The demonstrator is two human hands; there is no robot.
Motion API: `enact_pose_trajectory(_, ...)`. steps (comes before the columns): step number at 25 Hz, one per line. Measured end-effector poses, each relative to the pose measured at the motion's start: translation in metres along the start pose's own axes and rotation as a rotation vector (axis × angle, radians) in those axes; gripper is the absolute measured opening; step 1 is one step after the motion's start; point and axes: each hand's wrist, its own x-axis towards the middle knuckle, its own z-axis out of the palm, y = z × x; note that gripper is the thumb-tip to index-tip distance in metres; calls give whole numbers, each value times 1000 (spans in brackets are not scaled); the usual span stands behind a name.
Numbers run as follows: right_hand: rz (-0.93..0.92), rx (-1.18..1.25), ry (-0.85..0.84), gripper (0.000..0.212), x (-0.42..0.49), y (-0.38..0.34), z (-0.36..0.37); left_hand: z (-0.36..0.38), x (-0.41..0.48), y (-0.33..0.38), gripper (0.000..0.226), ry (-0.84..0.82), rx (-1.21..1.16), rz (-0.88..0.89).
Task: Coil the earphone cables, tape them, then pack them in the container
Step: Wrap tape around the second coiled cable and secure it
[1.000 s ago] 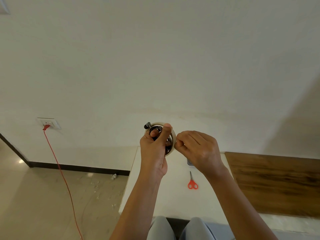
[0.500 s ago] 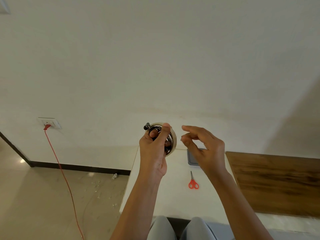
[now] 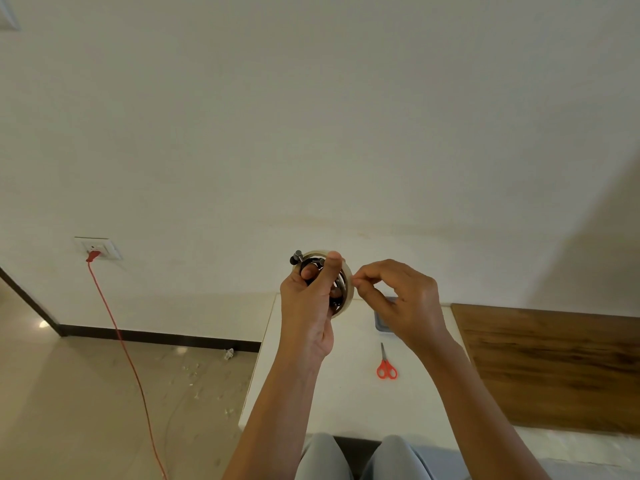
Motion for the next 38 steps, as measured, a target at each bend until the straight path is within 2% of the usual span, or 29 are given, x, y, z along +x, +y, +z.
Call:
enact_pose_trajectory(5, 24, -15, -30, 17, -4, 0, 5, -4, 0, 0, 17, -76, 87, -31)
enact_pose_trajectory(8, 77, -23, -62, 13, -5, 3, 6, -10, -3, 0, 32, -147, 252, -47)
enact_pose_trajectory(10, 96, -30, -89, 15, -6, 4, 6, -17, -6, 2, 42, -211, 400, 4)
enact_pose_trajectory(15, 148, -36, -75, 7, -7, 2, 11, -31, -7, 1, 43, -346, 728, 266)
enact_pose_trajectory(20, 253, 13, -96, 5, -11, 0, 12, -34, -5, -11, 24, -199, 1038, 528)
enact_pose_trajectory(24, 273, -3, -115, 3, -13, 2, 7, -35, 1, -20, 29, -121, 1196, 617)
enact_pose_trajectory(29, 325, 3, -147, 6, -15, 4, 1, -41, 15, -25, 25, -82, 1236, 579)
enact_pose_trajectory(34, 400, 82, -180, 17, -20, -1, 5, -41, 25, -36, 33, -37, 1070, 477)
enact_pose_trajectory(36, 435, 79, -131, 15, -20, 3, 6, -45, 27, -40, 32, -73, 1012, 424)
enact_pose_trajectory(38, 515, 93, -102, 13, -19, 12, 7, -50, 25, -44, 32, -190, 890, 337)
